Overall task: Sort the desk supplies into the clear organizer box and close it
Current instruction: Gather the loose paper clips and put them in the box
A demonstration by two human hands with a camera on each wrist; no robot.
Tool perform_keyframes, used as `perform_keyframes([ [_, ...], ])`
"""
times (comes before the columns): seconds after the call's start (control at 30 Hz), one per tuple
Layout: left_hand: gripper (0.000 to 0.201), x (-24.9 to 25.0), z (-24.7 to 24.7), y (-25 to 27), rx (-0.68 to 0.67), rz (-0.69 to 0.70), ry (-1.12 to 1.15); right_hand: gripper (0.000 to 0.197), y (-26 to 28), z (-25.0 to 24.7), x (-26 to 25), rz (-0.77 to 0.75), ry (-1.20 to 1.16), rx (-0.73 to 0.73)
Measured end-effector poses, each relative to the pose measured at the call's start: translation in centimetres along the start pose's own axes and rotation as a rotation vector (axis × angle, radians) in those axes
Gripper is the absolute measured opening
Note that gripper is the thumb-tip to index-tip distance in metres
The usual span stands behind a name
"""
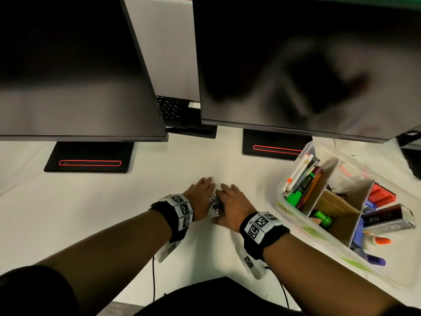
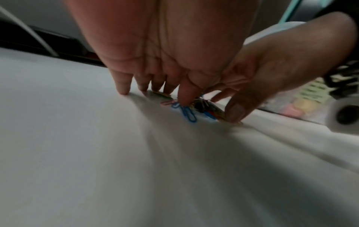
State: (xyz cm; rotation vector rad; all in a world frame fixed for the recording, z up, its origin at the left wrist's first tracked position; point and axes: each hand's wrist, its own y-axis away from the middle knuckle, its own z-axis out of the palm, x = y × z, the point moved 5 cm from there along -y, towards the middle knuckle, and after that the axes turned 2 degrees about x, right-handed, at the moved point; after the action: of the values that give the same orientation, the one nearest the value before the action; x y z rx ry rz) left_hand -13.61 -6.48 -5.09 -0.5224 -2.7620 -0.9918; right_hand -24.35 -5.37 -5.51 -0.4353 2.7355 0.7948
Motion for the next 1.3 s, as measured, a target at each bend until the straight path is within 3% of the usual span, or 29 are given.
perform_keyframes([
  [0.13,0.066,0.2,1.9,0.9,-0.019,0.032,-0.073,0.081,1.1,0.5,0.1,-0.048,0.010,0.003],
  [0.3,0.070,0.8,2.4,2.1,0.043,0.107,-0.082,0.096,2.6,0.1,0.6,0.062,0.007,0.025],
  [0.4,0.091,-0.3,1.2,2.3,0.134,-0.010,0.080,0.107,2.9,-0.2,1.1,0.196,-0.001,0.037],
  [0.47,0.095,-0.8,0.8,2.0,0.161,-0.090,0.111,0.105,2.8,0.0,1.2,0.216,-0.073,0.034],
  [0.57,0.085,-0.3,0.8,1.5,0.184,-0.128,0.191,0.092,2.5,0.4,0.7,0.202,-0.193,0.047],
  [0.7,0.044,1.5,1.1,1.1,0.232,-0.105,0.235,0.055,2.3,0.6,-0.4,0.157,-0.240,0.098],
  [0.83,0.031,2.0,0.9,0.8,0.199,-0.109,0.258,0.032,2.5,-0.1,-0.4,0.138,-0.258,0.125],
  [1.0,0.022,2.9,-0.8,0.9,0.195,-0.101,0.258,0.022,3.1,-1.9,0.1,0.165,-0.276,0.165],
  [1.3,0.024,5.6,-9.0,3.4,0.406,0.021,0.288,0.022,5.6,-10.1,-0.3,0.214,-0.330,0.423],
])
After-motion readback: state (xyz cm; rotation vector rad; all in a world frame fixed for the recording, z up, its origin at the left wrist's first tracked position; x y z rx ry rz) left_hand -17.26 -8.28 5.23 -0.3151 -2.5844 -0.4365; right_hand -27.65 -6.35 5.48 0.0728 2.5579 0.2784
